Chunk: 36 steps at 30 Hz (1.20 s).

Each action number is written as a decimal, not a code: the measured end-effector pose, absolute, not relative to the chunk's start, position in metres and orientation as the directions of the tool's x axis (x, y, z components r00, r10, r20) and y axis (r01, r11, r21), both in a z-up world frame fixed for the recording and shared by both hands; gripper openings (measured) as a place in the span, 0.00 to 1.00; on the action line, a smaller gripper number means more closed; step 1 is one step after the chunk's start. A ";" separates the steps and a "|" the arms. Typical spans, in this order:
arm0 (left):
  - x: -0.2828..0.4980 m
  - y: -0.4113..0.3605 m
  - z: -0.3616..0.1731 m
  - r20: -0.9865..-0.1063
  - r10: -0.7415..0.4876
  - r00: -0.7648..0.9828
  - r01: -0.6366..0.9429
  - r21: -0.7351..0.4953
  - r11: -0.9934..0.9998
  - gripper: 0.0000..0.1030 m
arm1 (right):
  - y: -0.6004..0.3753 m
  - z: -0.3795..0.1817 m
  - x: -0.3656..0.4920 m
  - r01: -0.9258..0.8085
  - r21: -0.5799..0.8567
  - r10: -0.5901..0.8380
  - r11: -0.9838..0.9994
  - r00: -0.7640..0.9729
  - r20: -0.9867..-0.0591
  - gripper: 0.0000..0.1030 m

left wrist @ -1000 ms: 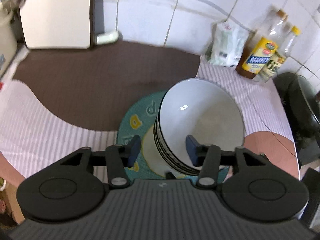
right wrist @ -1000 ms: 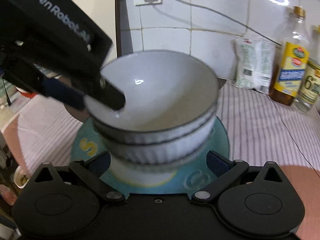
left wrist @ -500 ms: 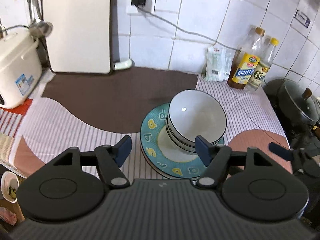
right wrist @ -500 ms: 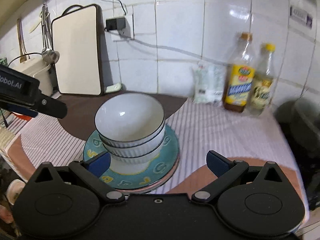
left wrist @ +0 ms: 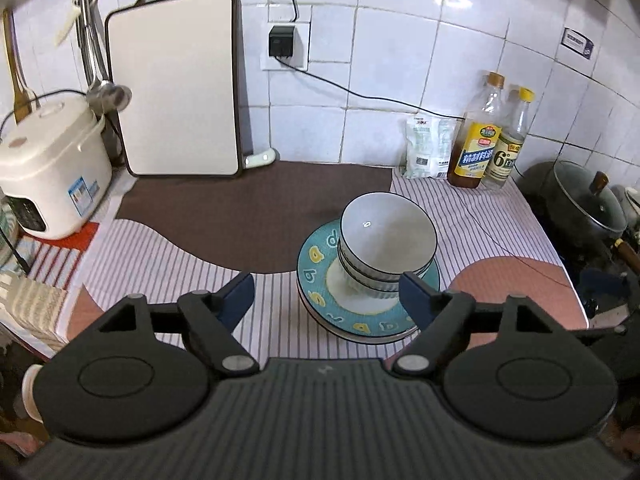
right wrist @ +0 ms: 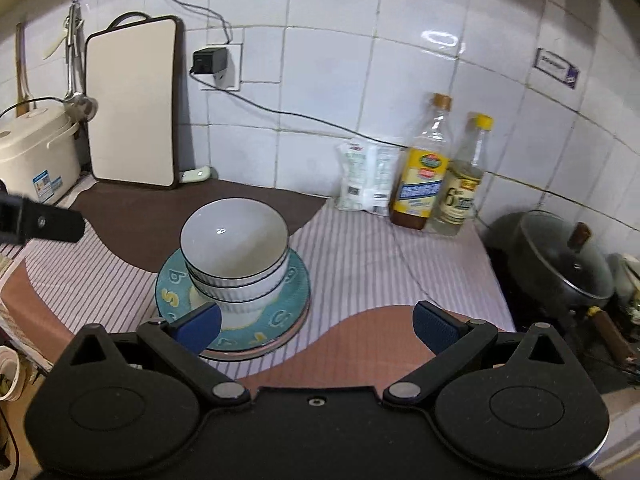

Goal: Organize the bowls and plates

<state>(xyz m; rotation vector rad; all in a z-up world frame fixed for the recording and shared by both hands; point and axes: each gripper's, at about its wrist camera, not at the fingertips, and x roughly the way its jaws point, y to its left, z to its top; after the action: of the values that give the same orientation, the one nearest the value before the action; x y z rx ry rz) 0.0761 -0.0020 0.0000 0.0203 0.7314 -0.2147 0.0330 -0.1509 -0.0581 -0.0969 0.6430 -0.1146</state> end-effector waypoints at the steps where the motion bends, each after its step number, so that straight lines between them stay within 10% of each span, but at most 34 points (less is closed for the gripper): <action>1: 0.073 -0.002 0.001 -0.661 -0.188 0.727 0.203 -0.054 0.978 0.82 | -0.152 -0.055 0.029 0.082 -0.120 -0.138 0.989 0.795 -0.590 1.00; 5: 0.058 0.000 0.004 -0.641 -0.160 0.751 0.182 -0.033 0.983 0.98 | -0.159 -0.046 0.010 0.086 -0.112 -0.135 0.990 0.804 -0.578 1.00; 36: -0.005 -0.006 0.007 -0.597 -0.092 0.797 0.171 0.077 0.982 0.98 | -0.173 -0.036 -0.052 0.100 -0.059 -0.116 0.993 0.849 -0.516 1.00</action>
<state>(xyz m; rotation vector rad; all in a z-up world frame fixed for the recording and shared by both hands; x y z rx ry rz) -0.0051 -0.0059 0.0067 0.1293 0.6334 -0.1419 -0.0521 -0.1726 -0.0359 -0.0307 0.5452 -0.1136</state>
